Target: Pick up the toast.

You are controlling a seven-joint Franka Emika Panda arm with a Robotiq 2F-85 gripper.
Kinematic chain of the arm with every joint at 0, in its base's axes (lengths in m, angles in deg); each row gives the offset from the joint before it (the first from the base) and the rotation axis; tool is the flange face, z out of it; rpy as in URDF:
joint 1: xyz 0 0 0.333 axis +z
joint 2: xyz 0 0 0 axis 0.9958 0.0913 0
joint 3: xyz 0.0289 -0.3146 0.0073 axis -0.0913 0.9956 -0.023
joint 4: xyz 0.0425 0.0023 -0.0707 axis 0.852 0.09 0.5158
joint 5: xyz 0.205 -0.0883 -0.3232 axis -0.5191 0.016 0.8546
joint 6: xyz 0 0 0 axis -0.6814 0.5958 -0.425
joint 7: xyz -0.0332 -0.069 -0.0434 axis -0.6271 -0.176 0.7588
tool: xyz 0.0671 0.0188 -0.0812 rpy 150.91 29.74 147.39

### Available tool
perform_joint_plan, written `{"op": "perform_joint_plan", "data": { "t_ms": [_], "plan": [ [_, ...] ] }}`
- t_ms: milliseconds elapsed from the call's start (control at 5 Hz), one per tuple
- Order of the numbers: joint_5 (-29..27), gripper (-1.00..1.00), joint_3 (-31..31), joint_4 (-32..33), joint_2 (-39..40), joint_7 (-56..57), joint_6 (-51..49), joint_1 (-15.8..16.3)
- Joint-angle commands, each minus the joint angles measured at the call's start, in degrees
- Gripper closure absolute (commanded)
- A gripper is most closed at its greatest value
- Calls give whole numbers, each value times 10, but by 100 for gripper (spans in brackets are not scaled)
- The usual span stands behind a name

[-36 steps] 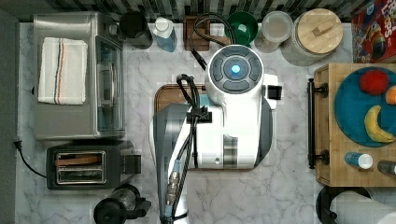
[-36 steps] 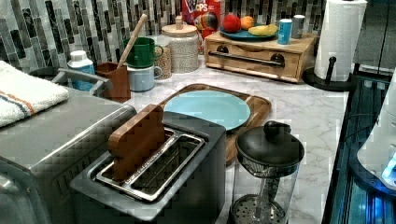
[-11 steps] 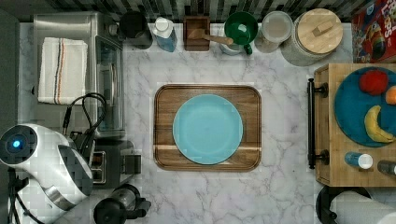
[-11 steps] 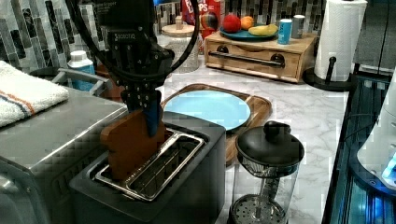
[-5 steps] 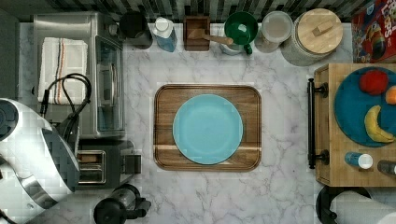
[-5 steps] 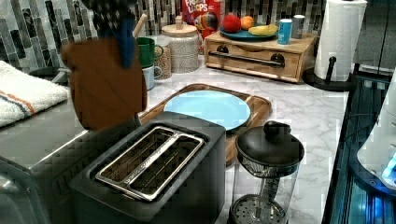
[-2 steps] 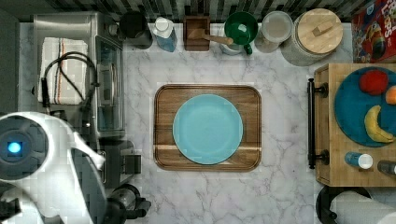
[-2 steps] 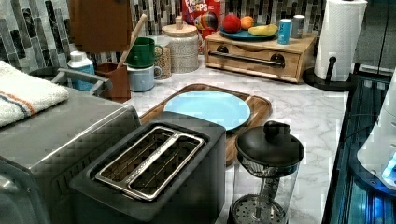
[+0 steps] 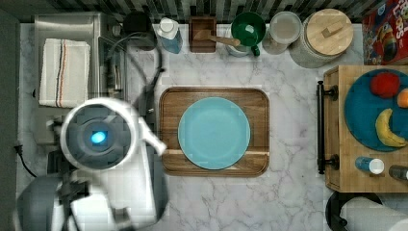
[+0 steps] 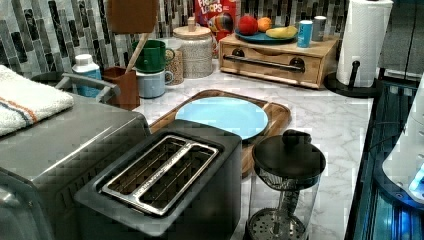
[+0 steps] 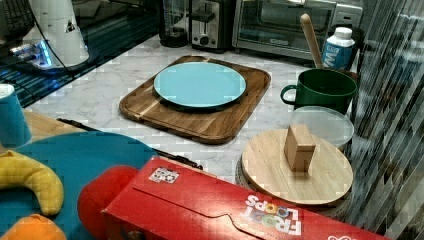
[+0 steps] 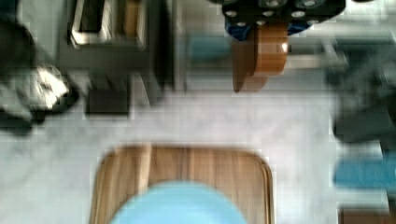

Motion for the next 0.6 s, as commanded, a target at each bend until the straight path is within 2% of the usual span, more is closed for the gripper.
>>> {"op": "perform_joint_plan", "data": {
  "t_ms": [200, 400, 600],
  "plan": [
    [148, 100, 24, 38, 48, 20, -14, -49],
    [136, 100, 31, 69, 24, 45, -4, -55],
    [135, 100, 25, 69, 24, 45, -4, -61]
  ]
}}
